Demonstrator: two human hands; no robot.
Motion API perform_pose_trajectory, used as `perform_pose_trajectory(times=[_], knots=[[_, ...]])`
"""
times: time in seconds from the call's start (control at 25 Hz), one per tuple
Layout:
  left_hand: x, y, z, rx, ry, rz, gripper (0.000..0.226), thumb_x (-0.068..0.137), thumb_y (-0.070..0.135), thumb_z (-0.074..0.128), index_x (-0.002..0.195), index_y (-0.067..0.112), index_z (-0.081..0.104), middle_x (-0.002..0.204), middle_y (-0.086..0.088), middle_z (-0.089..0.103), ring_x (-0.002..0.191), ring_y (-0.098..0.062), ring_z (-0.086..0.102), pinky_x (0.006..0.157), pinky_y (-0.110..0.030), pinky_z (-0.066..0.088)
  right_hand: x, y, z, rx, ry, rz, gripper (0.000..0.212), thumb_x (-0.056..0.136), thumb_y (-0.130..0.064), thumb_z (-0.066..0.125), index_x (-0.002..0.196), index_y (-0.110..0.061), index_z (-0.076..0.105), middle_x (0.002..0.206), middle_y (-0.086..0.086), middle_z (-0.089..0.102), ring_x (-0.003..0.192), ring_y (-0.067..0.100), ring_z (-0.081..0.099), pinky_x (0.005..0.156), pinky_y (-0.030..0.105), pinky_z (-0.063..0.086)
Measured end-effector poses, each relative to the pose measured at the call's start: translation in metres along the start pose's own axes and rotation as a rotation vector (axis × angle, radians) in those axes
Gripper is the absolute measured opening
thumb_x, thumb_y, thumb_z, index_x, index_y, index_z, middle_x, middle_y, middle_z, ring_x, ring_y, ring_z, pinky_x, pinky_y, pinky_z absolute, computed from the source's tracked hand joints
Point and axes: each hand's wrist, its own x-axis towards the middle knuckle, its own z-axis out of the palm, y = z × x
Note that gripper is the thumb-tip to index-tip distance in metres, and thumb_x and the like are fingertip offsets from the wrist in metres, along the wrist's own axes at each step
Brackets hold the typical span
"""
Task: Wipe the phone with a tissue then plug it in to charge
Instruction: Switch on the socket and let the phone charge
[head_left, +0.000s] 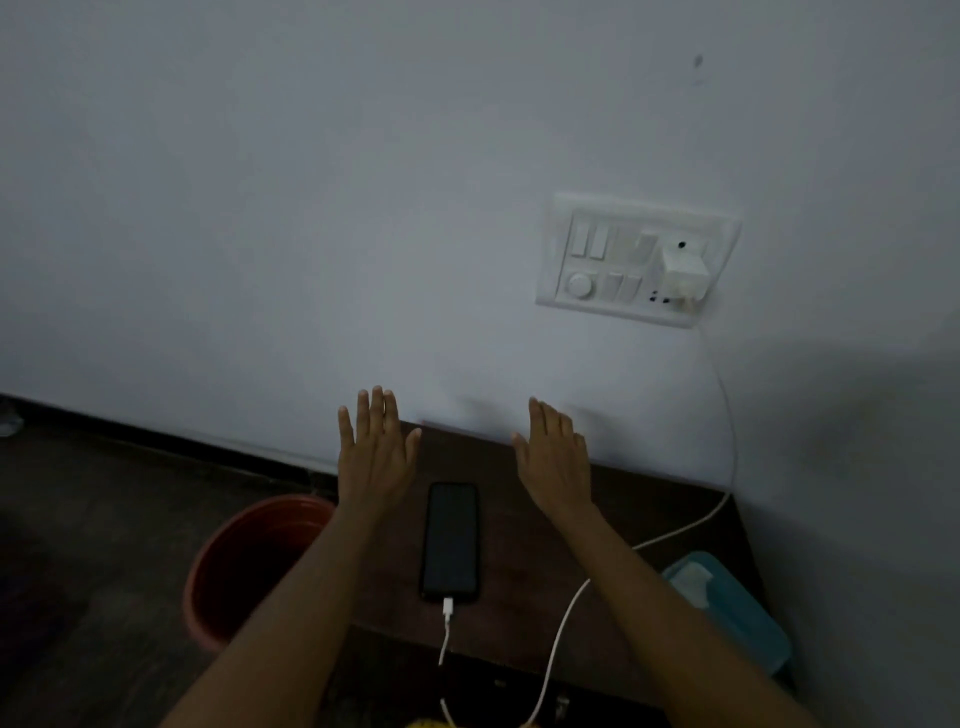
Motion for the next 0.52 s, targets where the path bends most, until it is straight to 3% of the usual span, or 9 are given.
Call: perform_pose_trajectory(times=[0.08, 0.2, 0.32, 0.52], knots=[[-0.013, -0.015, 0.015, 0.01, -0.03, 0.009, 0.082, 0.083, 0.049, 0.001, 0.141, -0.004, 0.024, 0.152, -0.022, 0.026, 0.143, -0.034, 0.017, 0.115, -0.049, 0.002, -0.019, -0.001, 0.017, 0.021, -0.091, 0.056, 0.05, 0.093, -0.029, 0.048, 0.134, -0.002, 0.041, 0.133, 0.021, 0.053, 0.122, 0.035, 0.051, 0.097, 0.046, 0.046], [-0.024, -0.027, 0.034, -0.018, -0.092, 0.0, 0.078, 0.087, 0.052, 0.001, 0.145, 0.001, 0.012, 0.157, -0.017, 0.011, 0.146, -0.029, 0.002, 0.117, -0.046, -0.006, -0.034, 0.005, 0.04, 0.009, -0.213, 0.086, 0.053, 0.098, -0.032, 0.037, 0.143, -0.005, 0.025, 0.15, 0.016, 0.033, 0.14, 0.029, 0.028, 0.115, 0.044, 0.024], [-0.032, -0.032, 0.053, -0.058, -0.149, -0.022, 0.062, 0.099, 0.041, 0.018, 0.146, 0.003, 0.007, 0.158, -0.015, 0.005, 0.146, -0.027, -0.003, 0.119, -0.046, -0.003, -0.04, 0.008, 0.056, -0.009, -0.282, 0.089, 0.054, 0.099, -0.032, 0.031, 0.145, -0.007, 0.018, 0.155, 0.012, 0.023, 0.145, 0.025, 0.015, 0.118, 0.043, 0.015], [-0.038, -0.035, 0.079, -0.092, -0.212, -0.011, 0.065, 0.095, 0.043, 0.016, 0.146, 0.003, 0.01, 0.157, -0.016, 0.009, 0.146, -0.028, 0.001, 0.119, -0.046, -0.001, -0.044, 0.015, 0.076, -0.016, -0.36, 0.107, 0.053, 0.1, -0.032, 0.028, 0.145, -0.008, 0.016, 0.157, 0.01, 0.018, 0.146, 0.023, 0.011, 0.119, 0.042, 0.011]])
